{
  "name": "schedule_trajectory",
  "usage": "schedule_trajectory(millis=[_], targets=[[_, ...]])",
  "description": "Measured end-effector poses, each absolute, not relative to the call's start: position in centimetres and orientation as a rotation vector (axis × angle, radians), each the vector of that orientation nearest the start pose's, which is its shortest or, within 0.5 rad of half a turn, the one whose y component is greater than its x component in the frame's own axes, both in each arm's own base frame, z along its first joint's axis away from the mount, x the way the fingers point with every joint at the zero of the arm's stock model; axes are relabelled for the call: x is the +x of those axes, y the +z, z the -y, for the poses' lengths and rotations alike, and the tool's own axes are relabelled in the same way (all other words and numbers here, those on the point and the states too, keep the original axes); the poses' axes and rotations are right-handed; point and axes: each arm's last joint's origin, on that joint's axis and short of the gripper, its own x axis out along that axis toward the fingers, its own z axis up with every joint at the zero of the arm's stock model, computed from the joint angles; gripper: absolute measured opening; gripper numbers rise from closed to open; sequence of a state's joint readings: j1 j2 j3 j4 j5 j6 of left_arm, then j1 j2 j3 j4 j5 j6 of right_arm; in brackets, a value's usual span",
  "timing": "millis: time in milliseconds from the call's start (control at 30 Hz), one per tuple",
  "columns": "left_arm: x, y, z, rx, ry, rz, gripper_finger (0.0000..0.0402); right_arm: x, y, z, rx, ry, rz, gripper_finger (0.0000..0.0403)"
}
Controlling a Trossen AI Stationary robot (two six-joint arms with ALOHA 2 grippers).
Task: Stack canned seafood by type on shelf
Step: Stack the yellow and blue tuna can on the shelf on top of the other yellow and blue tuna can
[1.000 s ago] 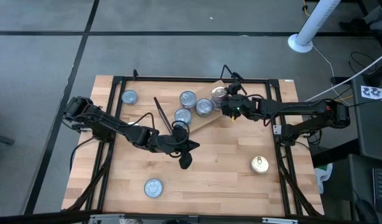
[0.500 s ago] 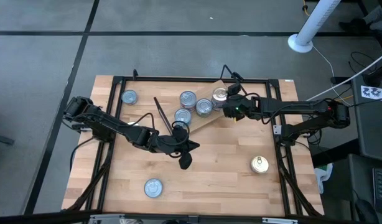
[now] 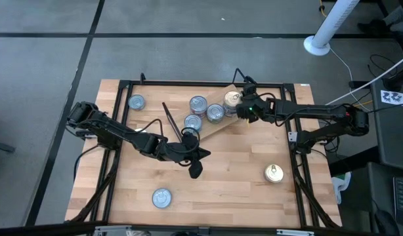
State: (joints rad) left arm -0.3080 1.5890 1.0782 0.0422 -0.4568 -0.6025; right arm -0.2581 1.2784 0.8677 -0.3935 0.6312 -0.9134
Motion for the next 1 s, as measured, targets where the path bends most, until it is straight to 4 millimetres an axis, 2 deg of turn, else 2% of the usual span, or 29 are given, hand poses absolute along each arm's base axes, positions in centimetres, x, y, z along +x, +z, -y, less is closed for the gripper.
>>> schedule_trajectory(millis=[367,533,833,1000], targets=[[33.9,25.8,9.4,-0.417,0.269,-0.374,0.0001,24.5,24.8,7.1,-1.002,-0.427,-1.16,0.0294],[33.3,26.9,9.5,-0.405,0.244,-0.351,0.0001,24.5,24.8,5.9,-1.062,-0.433,-1.19,0.0294],[31.5,29.1,10.9,-0.29,0.15,-0.316,0.0001,24.7,24.7,2.8,-1.157,-0.436,-1.177,0.0294],[30.7,28.9,12.5,-0.276,0.082,-0.359,0.0001,24.8,24.7,0.5,-1.151,-0.401,-1.101,0.0294]])
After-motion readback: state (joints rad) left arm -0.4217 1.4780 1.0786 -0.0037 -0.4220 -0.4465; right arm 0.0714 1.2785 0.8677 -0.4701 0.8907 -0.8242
